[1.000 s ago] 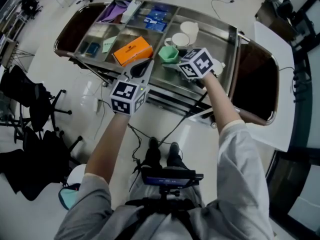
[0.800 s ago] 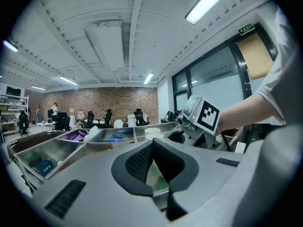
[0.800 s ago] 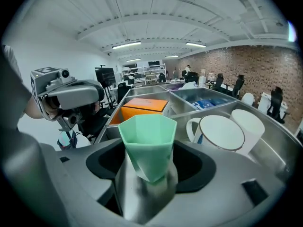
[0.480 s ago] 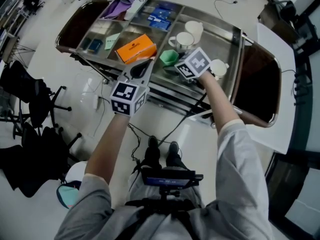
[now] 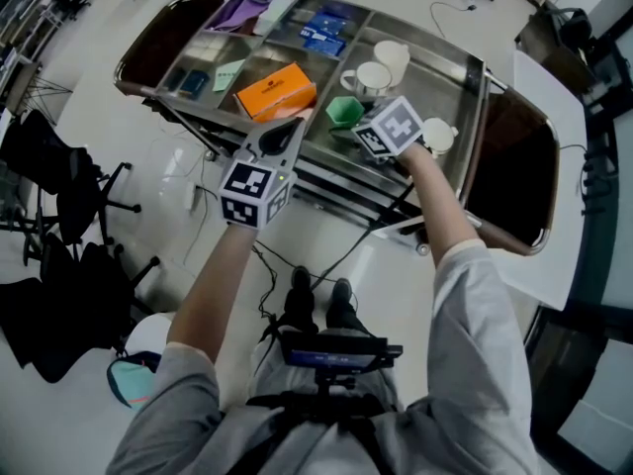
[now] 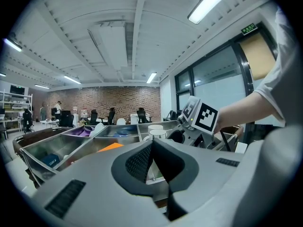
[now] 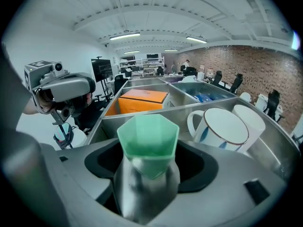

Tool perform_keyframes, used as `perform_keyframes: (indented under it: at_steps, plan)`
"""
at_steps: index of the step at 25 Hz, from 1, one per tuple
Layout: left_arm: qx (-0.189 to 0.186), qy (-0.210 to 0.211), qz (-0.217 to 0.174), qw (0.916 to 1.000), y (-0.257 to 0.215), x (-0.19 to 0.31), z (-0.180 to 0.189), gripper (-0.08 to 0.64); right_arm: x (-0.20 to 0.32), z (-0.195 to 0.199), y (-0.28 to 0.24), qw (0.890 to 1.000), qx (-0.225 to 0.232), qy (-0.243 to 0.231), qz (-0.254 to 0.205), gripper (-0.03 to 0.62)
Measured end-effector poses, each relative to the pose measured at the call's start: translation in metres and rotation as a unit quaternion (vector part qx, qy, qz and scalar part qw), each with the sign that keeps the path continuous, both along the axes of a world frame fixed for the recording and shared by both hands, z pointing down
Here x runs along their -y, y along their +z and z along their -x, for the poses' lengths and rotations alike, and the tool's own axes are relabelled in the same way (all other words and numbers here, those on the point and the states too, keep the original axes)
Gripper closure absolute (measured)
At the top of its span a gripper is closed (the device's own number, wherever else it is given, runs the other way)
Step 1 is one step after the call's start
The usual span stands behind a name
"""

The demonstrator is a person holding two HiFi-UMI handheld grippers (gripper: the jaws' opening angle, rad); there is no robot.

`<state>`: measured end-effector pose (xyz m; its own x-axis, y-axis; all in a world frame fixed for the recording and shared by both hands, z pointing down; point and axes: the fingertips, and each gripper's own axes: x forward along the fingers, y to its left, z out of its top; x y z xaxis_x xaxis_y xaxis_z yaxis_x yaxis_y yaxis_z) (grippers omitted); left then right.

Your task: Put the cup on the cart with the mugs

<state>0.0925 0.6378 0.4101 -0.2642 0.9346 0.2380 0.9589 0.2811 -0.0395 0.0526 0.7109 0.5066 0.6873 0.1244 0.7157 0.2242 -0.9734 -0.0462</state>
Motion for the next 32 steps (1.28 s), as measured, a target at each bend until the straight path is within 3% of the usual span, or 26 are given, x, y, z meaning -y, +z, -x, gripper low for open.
perform_keyframes:
  at_steps: [4,12,18,27,28,32]
  plan:
    - [0.001,0.003,-0.001,1.0,0.001,0.0,0.003,0.56,0.003,-0.001,-0.002,1.0,-0.004,-0.004,0.0,0.214]
    - [0.001,0.005,0.001,1.0,0.0,0.001,0.005,0.56,0.0,0.002,-0.012,1.0,-0.014,0.004,0.013,0.213]
    - [0.0,0.006,0.008,1.0,-0.009,0.008,0.006,0.56,0.0,0.011,-0.037,0.998,-0.021,0.017,0.053,0.213]
    - [-0.005,0.011,0.017,0.9998,-0.022,0.034,0.012,0.56,0.044,0.041,-0.124,0.983,-0.15,0.065,0.081,0.214]
    - [-0.005,0.012,0.016,0.9998,-0.021,0.038,0.014,0.56,0.052,0.047,-0.131,0.98,-0.165,0.072,0.082,0.228]
    - [-0.001,0.011,0.016,0.9998,-0.017,0.054,0.017,0.56,0.086,0.074,-0.148,0.967,-0.217,0.108,0.08,0.429]
